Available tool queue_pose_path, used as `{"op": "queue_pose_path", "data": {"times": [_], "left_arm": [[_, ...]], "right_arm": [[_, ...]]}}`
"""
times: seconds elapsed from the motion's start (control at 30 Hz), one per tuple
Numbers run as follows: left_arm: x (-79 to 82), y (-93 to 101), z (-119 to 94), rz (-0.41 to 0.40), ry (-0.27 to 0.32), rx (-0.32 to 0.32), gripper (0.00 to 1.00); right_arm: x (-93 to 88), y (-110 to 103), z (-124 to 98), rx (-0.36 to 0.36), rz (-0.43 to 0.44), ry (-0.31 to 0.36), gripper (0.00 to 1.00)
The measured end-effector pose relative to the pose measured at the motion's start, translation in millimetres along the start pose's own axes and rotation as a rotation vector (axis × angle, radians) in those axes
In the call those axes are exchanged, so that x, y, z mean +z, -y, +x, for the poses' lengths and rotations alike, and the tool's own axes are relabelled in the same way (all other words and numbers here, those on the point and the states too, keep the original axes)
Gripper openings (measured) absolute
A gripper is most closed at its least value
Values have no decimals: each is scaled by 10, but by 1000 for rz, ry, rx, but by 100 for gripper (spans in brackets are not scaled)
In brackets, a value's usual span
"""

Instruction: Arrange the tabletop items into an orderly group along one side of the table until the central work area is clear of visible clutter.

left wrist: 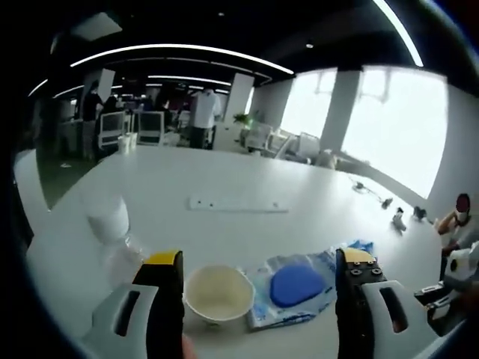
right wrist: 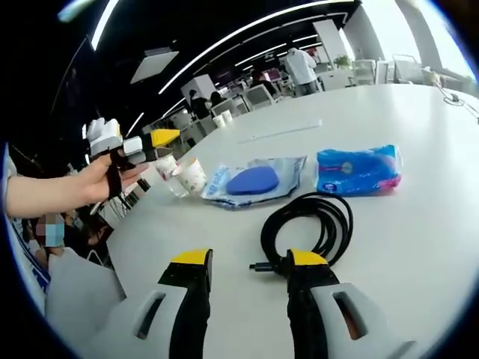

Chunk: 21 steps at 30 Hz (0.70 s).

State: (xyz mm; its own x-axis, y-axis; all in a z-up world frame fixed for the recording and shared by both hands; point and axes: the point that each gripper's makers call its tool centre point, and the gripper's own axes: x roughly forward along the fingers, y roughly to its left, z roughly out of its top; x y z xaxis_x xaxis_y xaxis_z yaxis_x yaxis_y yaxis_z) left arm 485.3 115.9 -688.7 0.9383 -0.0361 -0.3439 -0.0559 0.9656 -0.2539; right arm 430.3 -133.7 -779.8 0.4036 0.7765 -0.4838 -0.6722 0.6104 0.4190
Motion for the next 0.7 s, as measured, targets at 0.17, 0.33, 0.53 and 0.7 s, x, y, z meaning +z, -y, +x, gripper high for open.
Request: {"op": "queue_pose_path", "data": {"times": [0.17, 0.33, 0.53, 0.7], "left_arm": [[84, 60, -73, 9, 29, -14, 80], [118, 126, -136, 1, 43, -17, 81], [32, 311, -151, 23, 27, -46, 81], [-14, 445, -137, 26, 18, -65, 80]], "right_arm": [[57, -15, -3, 4, -5, 13, 37], [93, -25, -9, 7, -8, 23, 37], [118, -30, -34, 4, -4, 35, 37], [141, -5, -61, -1, 0, 47, 37]]}}
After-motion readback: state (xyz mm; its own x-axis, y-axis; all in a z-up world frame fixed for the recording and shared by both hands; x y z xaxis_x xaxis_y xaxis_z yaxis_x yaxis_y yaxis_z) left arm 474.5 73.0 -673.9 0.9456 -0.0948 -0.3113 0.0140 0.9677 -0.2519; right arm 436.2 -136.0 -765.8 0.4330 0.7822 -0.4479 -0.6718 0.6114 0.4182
